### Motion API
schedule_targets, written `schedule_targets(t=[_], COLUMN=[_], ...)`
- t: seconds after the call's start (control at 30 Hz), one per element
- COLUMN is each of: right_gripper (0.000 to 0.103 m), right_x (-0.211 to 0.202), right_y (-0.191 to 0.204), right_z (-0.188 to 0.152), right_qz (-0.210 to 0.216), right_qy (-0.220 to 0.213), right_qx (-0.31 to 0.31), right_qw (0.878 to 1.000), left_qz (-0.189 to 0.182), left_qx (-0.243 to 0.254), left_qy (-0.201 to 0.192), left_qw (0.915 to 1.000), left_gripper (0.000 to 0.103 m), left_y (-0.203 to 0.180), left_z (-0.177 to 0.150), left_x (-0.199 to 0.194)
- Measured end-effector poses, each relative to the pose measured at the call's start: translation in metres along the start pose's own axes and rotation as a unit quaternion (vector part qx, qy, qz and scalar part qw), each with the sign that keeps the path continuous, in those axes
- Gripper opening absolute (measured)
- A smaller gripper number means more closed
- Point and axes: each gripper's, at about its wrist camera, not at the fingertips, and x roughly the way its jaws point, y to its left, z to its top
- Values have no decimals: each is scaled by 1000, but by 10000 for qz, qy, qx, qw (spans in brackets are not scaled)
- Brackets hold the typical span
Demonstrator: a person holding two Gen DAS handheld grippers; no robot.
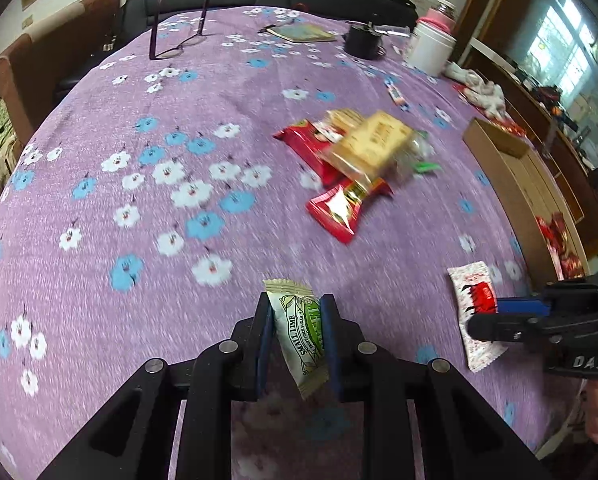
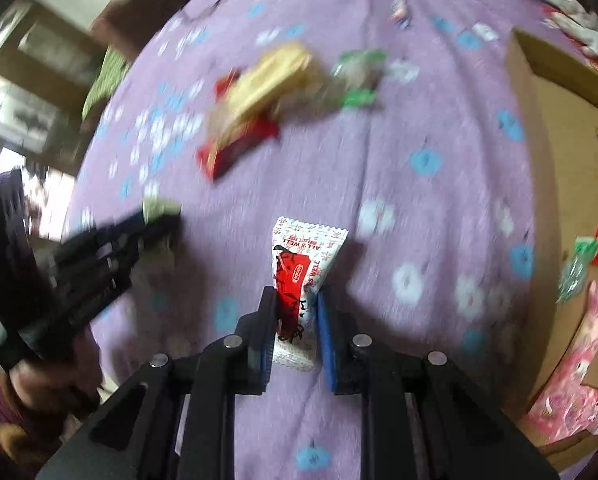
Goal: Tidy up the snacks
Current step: 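Carry the green-and-white and white-and-red packets toward the cardboard box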
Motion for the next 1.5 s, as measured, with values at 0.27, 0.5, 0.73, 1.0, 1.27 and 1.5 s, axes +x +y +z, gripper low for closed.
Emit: schedule_targets(t=[0.27, 0.5, 0.73, 1.0, 1.27, 1.5], right_gripper=[29, 29, 17, 17, 17, 17], right_x=[-14, -5, 4, -22, -42, -53], right_y=[2, 13, 23, 17, 9, -5], right_z=[-9, -4, -4, -5, -12, -22], right_qz=[-425, -684, -810, -644, -575, -500], right_qy=[-258, -248, -348, -725, -966, -1053], right_qx=[-96, -267, -364, -225, -75, 72], right_qw=[9987, 9970, 9954, 9950, 9936, 9932], left_qz=[121, 130, 184, 126, 5, 68], left_qx=[-1, -17, 103, 43, -75, 120], left_qy=[31, 43, -101, -325, -465, -489], left_qw=[9999, 9999, 9997, 9994, 9989, 9987], left_gripper=[25, 25, 23, 23, 23, 23], left_y=[-3, -4, -7, -9, -14, -38], left_z=[-4, -12, -19, -10, 0, 3], left_x=[-2, -6, -11, -27, -40, -43])
